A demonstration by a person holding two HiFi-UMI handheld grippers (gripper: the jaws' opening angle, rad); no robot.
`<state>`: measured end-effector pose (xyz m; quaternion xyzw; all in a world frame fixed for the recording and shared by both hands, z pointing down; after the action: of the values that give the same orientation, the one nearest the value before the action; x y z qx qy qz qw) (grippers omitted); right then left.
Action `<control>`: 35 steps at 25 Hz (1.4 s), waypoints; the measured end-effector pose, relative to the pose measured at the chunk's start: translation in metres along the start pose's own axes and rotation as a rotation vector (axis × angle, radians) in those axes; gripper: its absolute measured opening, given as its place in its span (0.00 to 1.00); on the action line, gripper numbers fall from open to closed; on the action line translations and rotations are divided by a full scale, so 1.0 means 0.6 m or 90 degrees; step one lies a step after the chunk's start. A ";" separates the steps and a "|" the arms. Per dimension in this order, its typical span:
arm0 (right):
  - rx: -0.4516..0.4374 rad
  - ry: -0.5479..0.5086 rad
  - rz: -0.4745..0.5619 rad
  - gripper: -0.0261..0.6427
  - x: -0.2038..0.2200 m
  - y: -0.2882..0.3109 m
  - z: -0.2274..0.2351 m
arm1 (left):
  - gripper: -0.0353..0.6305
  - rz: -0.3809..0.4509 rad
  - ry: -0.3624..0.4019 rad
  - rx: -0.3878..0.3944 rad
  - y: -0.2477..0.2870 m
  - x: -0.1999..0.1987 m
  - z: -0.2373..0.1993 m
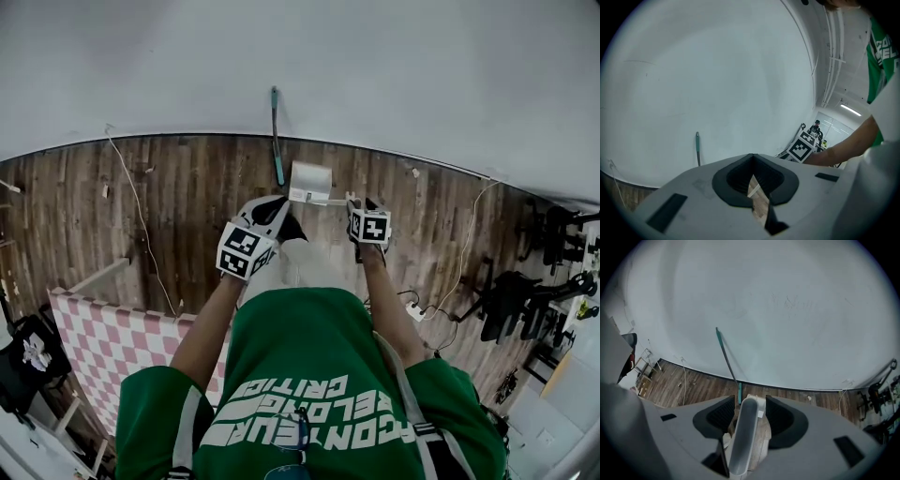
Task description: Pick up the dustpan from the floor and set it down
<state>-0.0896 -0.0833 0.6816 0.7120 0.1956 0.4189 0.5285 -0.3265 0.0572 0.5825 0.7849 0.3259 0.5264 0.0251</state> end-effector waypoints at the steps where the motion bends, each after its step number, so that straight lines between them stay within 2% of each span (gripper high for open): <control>1: 0.001 0.001 -0.010 0.33 -0.001 0.008 0.000 | 0.06 -0.002 0.001 0.003 0.002 -0.001 -0.002; 11: 0.004 -0.025 -0.134 0.33 -0.002 0.094 -0.010 | 0.06 -0.016 0.001 0.023 0.007 -0.005 -0.014; 19: 0.026 -0.038 -0.220 0.32 0.011 0.140 -0.012 | 0.06 -0.025 -0.011 0.006 -0.011 0.001 -0.029; 26: 0.069 -0.032 -0.252 0.24 0.020 0.159 -0.016 | 0.06 -0.027 -0.016 -0.005 -0.024 0.005 -0.047; 35: 0.072 -0.027 -0.246 0.23 0.034 0.148 -0.017 | 0.06 -0.026 -0.002 0.001 -0.045 -0.001 -0.055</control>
<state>-0.1008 -0.0948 0.7716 0.6984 0.3411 0.2826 0.5621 -0.3675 0.0680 0.5864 0.7788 0.3424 0.5243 0.0358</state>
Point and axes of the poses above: the fingertips, and each gripper's own axes: y forward along the fingers, z to its right, x out of its underside, the point moved 7 cm from there along -y, backward along the fingers, and after that the axes turned 6 degrees about x, right-handed, at the moved point
